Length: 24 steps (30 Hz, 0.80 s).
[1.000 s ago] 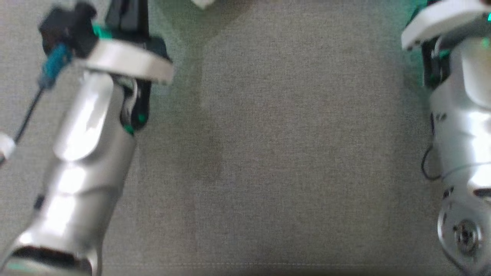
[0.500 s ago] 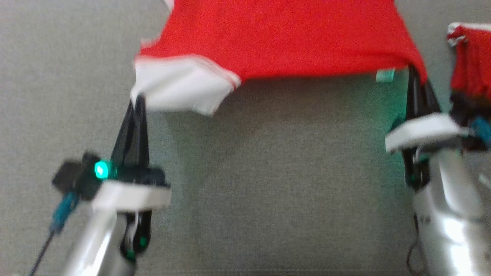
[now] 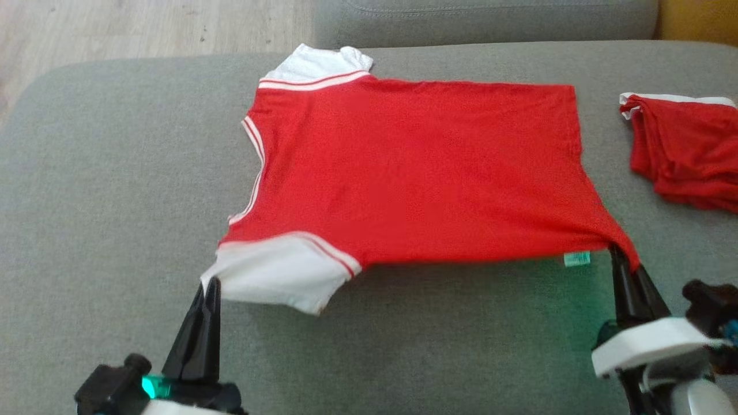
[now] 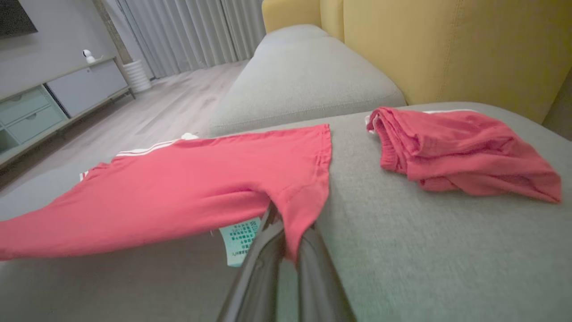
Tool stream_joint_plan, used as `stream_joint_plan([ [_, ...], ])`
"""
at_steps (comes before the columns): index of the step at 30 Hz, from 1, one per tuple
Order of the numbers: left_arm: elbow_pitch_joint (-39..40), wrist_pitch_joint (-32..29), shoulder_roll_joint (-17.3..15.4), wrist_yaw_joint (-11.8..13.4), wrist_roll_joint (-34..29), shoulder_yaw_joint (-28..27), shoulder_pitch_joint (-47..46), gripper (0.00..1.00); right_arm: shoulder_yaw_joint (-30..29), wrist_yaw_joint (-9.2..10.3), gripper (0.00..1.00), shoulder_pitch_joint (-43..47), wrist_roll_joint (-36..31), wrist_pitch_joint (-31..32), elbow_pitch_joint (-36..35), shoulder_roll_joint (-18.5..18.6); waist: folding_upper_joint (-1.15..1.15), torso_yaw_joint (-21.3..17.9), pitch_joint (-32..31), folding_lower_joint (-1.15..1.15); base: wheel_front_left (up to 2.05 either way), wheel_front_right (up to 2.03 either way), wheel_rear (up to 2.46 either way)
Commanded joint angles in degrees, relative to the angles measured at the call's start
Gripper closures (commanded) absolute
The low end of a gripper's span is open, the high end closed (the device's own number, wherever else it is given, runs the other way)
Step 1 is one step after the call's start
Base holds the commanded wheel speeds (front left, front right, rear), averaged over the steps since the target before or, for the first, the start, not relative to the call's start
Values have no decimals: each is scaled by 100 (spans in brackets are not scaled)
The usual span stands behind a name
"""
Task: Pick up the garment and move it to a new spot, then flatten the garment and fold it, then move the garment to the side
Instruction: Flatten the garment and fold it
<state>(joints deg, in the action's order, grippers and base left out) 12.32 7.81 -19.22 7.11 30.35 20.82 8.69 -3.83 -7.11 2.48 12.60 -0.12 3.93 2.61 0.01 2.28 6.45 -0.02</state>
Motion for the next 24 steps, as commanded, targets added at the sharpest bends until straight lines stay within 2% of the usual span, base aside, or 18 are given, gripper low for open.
stream_joint_plan([
  [1,316,-99,-151,52,69,-180,-78,100,117,-37,100,-14,58,180,-434,28,-1,-13,7,2,0,0,0],
  [5,339,-298,-225,-3,161,-108,-12,100,17,-37,100,193,195,555,-604,28,-1,-36,64,2,0,0,0],
  [13,-255,-264,-142,-191,266,-61,-426,100,155,-37,100,-188,28,949,-142,27,-1,-70,308,2,0,0,0],
  [24,-1049,-241,-119,-549,68,-20,-1972,100,68,-37,100,-1074,-156,1334,271,27,-1,-127,757,2,0,0,0],
])
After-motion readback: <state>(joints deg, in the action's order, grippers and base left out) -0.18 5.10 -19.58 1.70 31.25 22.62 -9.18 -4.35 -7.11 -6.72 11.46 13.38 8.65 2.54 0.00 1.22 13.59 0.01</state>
